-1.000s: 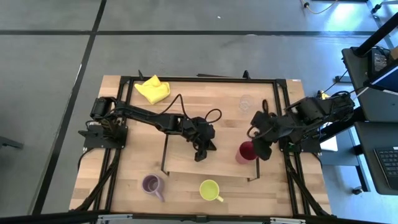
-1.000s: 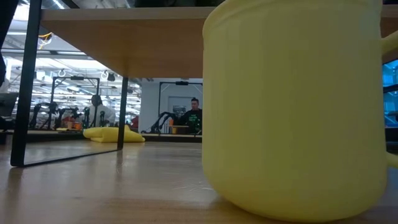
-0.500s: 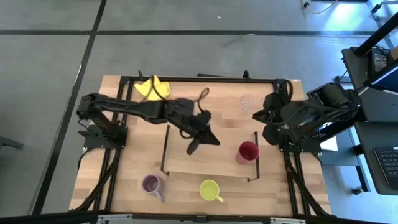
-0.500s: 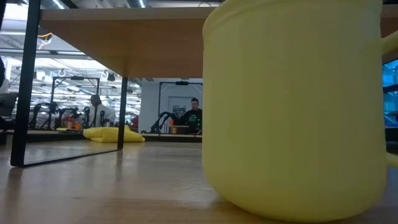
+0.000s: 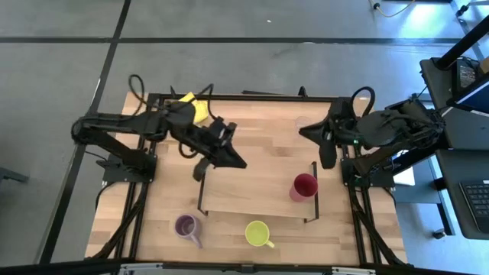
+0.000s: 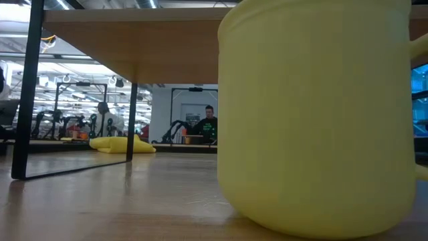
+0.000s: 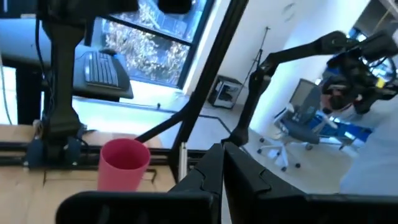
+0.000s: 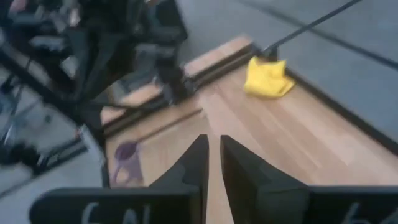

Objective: Stack small to large cups/mugs on shelf

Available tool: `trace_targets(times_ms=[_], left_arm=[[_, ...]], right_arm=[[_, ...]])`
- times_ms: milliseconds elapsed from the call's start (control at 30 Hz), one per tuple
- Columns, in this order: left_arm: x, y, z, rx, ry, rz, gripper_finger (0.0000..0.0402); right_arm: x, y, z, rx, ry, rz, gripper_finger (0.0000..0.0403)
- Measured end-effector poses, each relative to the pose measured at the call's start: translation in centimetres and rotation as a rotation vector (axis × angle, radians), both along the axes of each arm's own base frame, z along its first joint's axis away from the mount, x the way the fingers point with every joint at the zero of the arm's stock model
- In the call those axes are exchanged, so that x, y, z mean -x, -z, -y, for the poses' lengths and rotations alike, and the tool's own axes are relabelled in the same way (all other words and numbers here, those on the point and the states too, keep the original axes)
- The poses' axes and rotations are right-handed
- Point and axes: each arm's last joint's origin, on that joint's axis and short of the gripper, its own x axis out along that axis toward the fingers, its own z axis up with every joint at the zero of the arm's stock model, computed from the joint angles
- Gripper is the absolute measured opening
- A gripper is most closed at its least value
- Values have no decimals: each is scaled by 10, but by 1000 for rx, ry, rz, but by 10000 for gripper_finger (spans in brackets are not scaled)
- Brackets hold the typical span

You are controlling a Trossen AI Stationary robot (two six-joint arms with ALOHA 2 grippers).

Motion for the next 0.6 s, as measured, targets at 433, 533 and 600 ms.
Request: trace_targets(times_ms=[433, 533, 600], left_arm=[[21, -2, 3, 53, 73, -107, 4], [23, -8, 8, 36, 150, -44, 1], [24, -5, 5, 6, 143, -55, 1]], right_arm=[[2, -15, 2, 141, -25, 105, 44], [-3, -16, 8, 47, -58, 128, 44], [-5, -8, 18, 32, -16, 53, 44]])
